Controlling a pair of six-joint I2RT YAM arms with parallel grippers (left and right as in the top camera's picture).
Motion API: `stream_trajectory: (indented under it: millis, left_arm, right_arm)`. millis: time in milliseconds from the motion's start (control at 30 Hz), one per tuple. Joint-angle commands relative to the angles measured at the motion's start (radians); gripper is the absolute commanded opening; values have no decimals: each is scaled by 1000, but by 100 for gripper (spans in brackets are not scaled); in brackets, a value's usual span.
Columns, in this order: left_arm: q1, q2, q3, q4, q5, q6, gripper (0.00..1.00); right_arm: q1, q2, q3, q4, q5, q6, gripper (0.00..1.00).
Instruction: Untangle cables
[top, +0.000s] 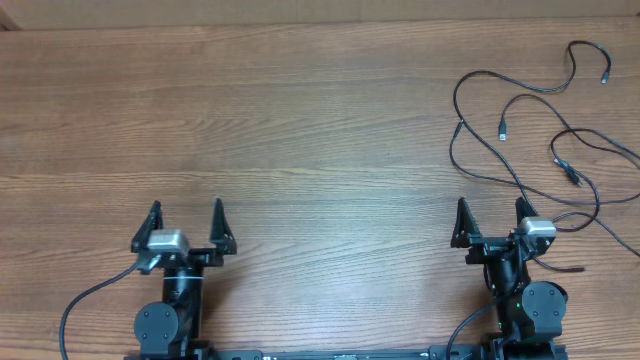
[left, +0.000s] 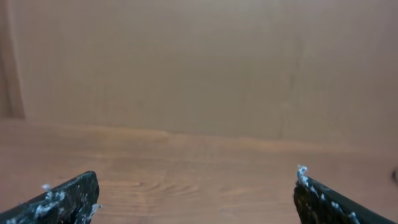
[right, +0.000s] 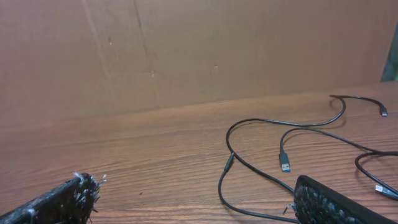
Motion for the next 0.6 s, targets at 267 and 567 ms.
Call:
stream_trajectory:
  millis: [267,567]
  left_arm:
    - [6,-10,-8,-182,90,121,99]
    - [6,-9,-8,-182,90,121,100]
  right_arm:
    - [4,-8,-11,6,-2,6,100]
    - [4,-8,-11,6,-2,6,100]
